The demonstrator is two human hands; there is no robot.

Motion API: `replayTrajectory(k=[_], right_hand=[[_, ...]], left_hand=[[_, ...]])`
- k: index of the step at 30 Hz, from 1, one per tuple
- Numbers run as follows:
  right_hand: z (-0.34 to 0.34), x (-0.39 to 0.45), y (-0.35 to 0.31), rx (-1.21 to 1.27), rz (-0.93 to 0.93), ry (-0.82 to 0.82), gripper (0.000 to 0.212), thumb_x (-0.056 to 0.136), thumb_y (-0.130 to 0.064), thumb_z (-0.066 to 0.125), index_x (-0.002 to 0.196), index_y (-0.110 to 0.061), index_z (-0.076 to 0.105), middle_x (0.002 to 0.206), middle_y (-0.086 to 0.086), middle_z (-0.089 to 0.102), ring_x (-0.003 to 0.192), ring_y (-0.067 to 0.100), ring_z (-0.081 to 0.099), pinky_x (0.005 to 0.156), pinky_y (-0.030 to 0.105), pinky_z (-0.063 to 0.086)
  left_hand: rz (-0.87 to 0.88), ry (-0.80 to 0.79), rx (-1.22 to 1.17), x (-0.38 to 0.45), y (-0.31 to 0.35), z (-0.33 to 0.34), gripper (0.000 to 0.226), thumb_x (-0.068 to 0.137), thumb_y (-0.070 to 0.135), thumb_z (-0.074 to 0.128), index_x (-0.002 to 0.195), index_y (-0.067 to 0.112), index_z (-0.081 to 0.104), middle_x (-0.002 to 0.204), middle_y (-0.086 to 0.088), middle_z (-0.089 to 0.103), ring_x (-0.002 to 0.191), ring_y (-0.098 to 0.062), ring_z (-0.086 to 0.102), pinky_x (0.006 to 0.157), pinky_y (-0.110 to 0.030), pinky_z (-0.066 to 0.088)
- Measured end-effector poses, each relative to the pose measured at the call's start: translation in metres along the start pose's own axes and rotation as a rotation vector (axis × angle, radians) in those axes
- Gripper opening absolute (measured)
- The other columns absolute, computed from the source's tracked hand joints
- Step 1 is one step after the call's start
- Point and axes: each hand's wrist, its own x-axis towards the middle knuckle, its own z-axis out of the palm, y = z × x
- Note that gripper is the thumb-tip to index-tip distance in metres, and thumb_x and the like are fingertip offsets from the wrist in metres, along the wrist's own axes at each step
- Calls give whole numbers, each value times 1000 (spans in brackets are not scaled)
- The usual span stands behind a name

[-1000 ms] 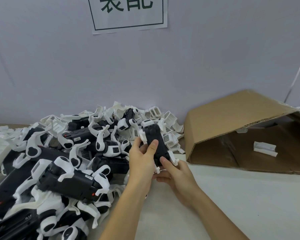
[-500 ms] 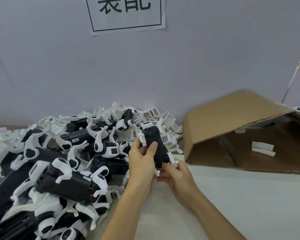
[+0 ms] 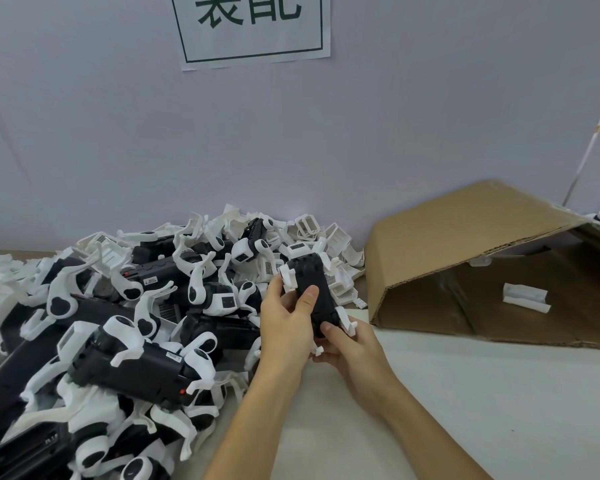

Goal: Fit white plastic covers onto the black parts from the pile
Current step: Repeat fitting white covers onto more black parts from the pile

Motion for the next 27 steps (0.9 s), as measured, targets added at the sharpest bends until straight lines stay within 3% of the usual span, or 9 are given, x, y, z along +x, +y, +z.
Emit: replayTrajectory(k=[3,8,11,14,18,20,22,24,27], right_hand=[[1,-1,-3,16,-1,4,18,85,-22,57,81,-18,75,81,17,74,75,29,72,67,32,54],[1,-1,-3,3,-6,-4,24,82,-20,54,76,-27,76,80,15,75,73,29,72,65,29,55],[2,-1,-1,-32,-28,22,20,84,-26,53,83,-22,73,78,12,75,71,30,74,62,28,54],[2,1,3,-60,-43,61,21,85,-31,54,91,-13,64,78,12,74,70,34,74,60,26,53],[2,-2,0,-11,-76,40,15,85,-30,58,82,-28,73,80,13,75,74,32,74,65,29,54],[3,-3,0,-53,-183,107,17,86,-26,59,80,-34,73,79,6,75,74,25,74,64,27,55],[2,-4,1,-219,-405,252,12,86,-21,61,85,-30,69,79,-5,72,73,13,70,65,21,53],[0,-4,2,-391,-573,342,23,83,-14,65,99,-31,63,87,-12,71,82,7,68,70,17,53],[-3,-2,2,-577,-730,422,39,81,-10,70,117,-22,60,108,-3,70,99,8,66,81,20,54]], left_hand=[[-12,2,-23,1,0,0,32,96,13,64,126,19,59,99,1,76,91,-22,74,88,-50,59],[-10,15,-37,4,-3,-3,17,97,16,64,110,27,64,93,3,77,78,-19,75,59,-38,60],[6,-7,-24,2,-2,-2,26,97,16,64,122,21,60,96,3,76,83,-15,74,65,-29,59],[37,-9,-13,3,-3,-3,17,97,17,63,112,24,64,91,7,77,79,-6,73,62,-18,55],[8,-17,-30,3,-1,-3,13,96,20,65,96,32,70,91,3,76,86,-20,74,79,-42,60],[4,-29,-36,2,2,-3,8,95,25,66,99,27,72,96,-5,75,87,-28,71,86,-51,57],[-11,-50,-31,2,4,-3,18,97,29,62,104,17,74,97,-8,76,90,-27,72,91,-46,56],[-55,-69,-37,3,6,-4,31,102,31,54,90,18,80,93,-6,78,92,-20,74,83,-33,56],[-168,-100,-73,5,9,-5,39,102,35,51,79,27,81,91,-3,78,83,-15,74,72,-30,48]])
